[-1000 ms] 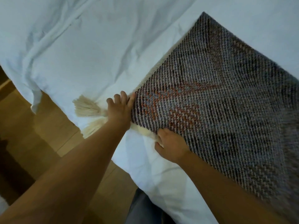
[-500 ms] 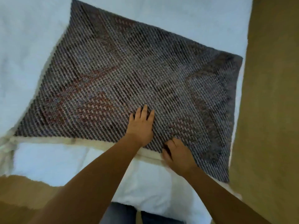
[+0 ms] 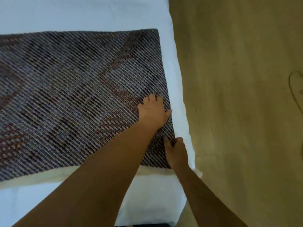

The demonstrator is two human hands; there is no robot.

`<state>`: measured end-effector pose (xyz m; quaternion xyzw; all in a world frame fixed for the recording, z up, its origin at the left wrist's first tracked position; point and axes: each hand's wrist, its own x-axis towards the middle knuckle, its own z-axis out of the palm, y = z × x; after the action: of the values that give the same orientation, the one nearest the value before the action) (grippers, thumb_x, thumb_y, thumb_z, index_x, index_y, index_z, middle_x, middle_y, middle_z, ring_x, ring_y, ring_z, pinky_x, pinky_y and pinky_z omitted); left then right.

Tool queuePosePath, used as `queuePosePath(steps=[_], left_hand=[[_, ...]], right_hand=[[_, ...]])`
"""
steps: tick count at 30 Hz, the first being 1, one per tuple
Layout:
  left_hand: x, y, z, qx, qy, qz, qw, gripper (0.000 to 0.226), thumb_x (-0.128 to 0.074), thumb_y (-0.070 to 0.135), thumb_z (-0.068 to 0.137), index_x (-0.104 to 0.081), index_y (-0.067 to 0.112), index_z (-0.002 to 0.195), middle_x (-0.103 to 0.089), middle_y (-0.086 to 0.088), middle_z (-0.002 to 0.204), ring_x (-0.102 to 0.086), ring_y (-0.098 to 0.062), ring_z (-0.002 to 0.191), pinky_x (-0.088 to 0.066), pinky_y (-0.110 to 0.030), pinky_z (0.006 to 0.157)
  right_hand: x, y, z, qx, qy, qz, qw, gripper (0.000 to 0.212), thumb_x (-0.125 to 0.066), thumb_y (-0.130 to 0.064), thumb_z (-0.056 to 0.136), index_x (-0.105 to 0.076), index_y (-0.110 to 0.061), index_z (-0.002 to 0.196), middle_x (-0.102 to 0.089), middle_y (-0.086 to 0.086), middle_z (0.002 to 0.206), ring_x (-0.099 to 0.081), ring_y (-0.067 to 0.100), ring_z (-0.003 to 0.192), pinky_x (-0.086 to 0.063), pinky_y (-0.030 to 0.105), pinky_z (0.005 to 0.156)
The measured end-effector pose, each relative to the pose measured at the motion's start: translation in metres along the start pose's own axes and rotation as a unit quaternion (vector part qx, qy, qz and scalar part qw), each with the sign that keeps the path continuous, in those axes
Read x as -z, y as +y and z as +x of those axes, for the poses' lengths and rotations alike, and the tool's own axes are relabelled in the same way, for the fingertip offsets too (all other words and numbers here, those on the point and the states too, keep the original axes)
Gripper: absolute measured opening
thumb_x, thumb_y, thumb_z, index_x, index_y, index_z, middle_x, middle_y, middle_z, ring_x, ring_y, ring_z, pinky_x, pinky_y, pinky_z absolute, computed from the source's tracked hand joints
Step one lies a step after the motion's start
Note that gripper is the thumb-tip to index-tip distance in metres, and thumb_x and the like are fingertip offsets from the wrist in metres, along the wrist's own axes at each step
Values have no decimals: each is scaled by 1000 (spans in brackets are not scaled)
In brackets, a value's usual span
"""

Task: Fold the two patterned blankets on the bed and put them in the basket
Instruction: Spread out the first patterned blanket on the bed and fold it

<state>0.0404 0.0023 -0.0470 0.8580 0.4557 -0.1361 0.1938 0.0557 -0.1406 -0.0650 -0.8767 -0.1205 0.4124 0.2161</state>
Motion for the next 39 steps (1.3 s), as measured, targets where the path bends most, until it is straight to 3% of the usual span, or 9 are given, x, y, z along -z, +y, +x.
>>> queuePosePath(steps=[4,9,13,16,23,29,34,36,39], left_hand=[[-10,21,16,43,5,55,998,89,-50,65,77,-20,10,139,-30,-14,137,-32,-33,123,-36,-50,92],[-5,31,43,126,-50,41,990,101,-62,34,81,12,5,144,-14,-17,145,-27,-37,126,-43,-51,94],[7,21,51,99,-14,11,995,66,-53,15,87,-15,3,140,-34,-23,137,-45,-37,117,-43,-41,90],[22,6,52,103,44,-85,990,30,-45,5,88,-43,1,118,-53,-21,120,-55,-34,106,-44,-38,80],[53,-37,40,95,76,-229,966,18,-47,8,90,-56,-3,101,-60,-20,107,-56,-28,91,-36,-25,65],[82,-127,19,94,106,-241,960,18,-50,17,93,-54,1,97,-51,-11,87,-47,-20,75,-31,-25,57],[109,-243,-8,101,129,-263,951,30,-49,16,92,-37,19,64,-43,0,68,-45,-19,75,-24,-27,54],[120,-299,-24,102,142,-280,944,24,-48,14,92,-44,15,69,-44,2,69,-45,-19,77,-27,-27,59],[129,-385,-45,120,165,-327,923,5,-47,14,94,-50,10,92,-52,-7,87,-47,-22,82,-36,-30,68]], right_hand=[[-9,5,-15,16,-68,-42,997,30,-38,-38,96,-40,-9,106,-61,13,103,-59,33,95,-47,40,80],[-7,8,-23,53,-83,-71,993,34,-35,-40,97,-38,-10,110,-61,10,96,-61,34,94,-48,40,76],[0,-2,-22,83,-66,-20,994,24,-37,-38,95,-42,-15,93,-52,0,80,-60,30,87,-43,34,71],[-5,-13,-35,122,-38,-4,992,20,-42,-35,91,-39,-17,83,-54,2,77,-59,27,79,-44,36,70],[-40,-48,-67,164,-43,28,985,16,-47,-33,86,-42,-18,80,-60,4,75,-60,26,74,-50,39,70],[-97,-88,-105,233,-56,2,971,24,-51,-33,88,-38,-17,76,-54,5,70,-58,27,73,-44,34,67],[-177,-136,-157,283,-111,-26,952,20,-49,-32,91,-43,-19,78,-58,4,71,-58,24,70,-42,31,64],[-220,-159,-182,297,-128,-35,946,21,-48,-31,93,-49,-10,94,-62,13,88,-60,27,84,-43,31,74],[-287,-191,-216,312,-148,-44,937,21,-47,-28,94,-48,-8,98,-60,15,91,-57,26,85,-30,20,64]])
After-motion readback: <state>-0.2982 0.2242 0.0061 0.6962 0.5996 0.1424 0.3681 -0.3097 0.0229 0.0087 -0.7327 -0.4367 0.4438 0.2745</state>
